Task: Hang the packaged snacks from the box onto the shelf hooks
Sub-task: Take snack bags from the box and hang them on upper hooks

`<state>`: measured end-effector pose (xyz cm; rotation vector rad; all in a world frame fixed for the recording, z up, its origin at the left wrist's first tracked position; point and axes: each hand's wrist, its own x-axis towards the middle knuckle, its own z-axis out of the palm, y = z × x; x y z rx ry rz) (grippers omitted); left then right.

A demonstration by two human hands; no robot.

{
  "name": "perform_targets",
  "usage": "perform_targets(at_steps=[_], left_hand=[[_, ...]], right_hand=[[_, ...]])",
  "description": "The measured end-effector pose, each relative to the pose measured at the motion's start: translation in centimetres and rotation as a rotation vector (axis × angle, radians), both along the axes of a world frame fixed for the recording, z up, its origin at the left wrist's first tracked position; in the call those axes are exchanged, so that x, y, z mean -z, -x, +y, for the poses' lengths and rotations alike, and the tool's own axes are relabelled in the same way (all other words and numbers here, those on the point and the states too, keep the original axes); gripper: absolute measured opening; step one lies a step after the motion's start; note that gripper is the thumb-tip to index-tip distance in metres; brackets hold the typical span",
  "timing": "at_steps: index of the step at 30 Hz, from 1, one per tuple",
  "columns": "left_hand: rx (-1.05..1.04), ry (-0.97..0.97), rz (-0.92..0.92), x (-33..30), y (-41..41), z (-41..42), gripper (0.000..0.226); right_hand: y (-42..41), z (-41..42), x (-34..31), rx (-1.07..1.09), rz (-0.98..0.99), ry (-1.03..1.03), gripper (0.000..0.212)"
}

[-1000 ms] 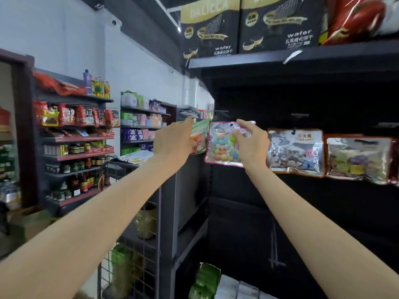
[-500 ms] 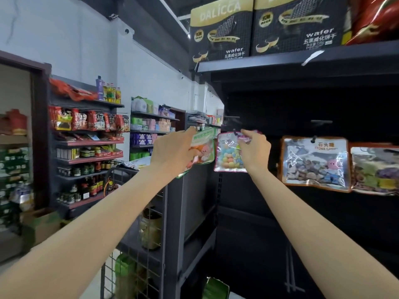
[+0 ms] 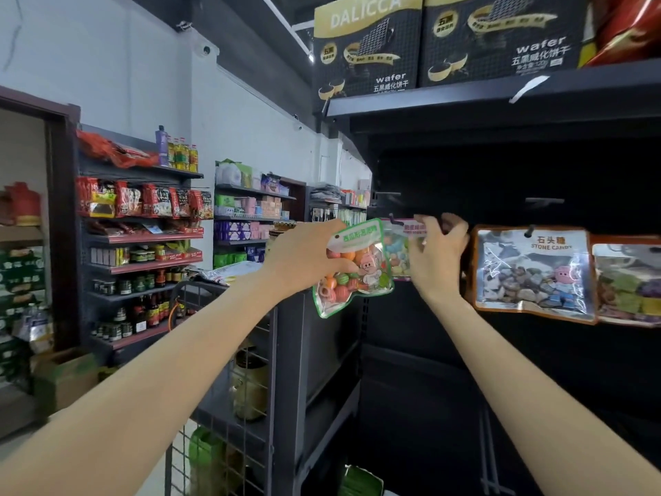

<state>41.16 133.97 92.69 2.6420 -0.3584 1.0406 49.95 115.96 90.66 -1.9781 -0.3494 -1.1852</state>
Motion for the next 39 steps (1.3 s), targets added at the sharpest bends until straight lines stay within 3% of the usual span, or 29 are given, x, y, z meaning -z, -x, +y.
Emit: perform_targets(at_steps=[3, 6, 9, 13, 19, 39], left_hand=[[0.078, 0.033, 0.01, -0.1, -0.5, -0.6, 0.052], [0.208, 0.141, 0.061, -0.4, -1.3, -1.4, 0.054], [0.273, 0.291, -0.01, -0.4, -1.7, -2.0, 0.07], [0.227, 0.374, -0.196, 0.3, -2.2, -2.5, 0.071], [0.316, 0.405, 0.014, 1.0, -2.8, -3.3, 0.061], [0.313, 0.386, 0.078, 1.0, -4.1, -3.4, 0.065]], right_hand=[[2.8, 0.1, 0.2, -0.462, -0.008, -0.179, 0.019], [4.3, 0.2, 0.0, -0.637, 0.056, 0.025, 0.038], [3.9, -0.1, -0.3, -0.622, 0.017, -0.06, 0.057], [3.6, -0.1, -0.5, -0.511, -0.043, -0.225, 0.041], [2.9, 0.6, -0.9, -0.366, -0.016, -0.241, 0.038], [3.1, 0.2, -1.3, -0.216, 0.005, -0.046, 0.044]])
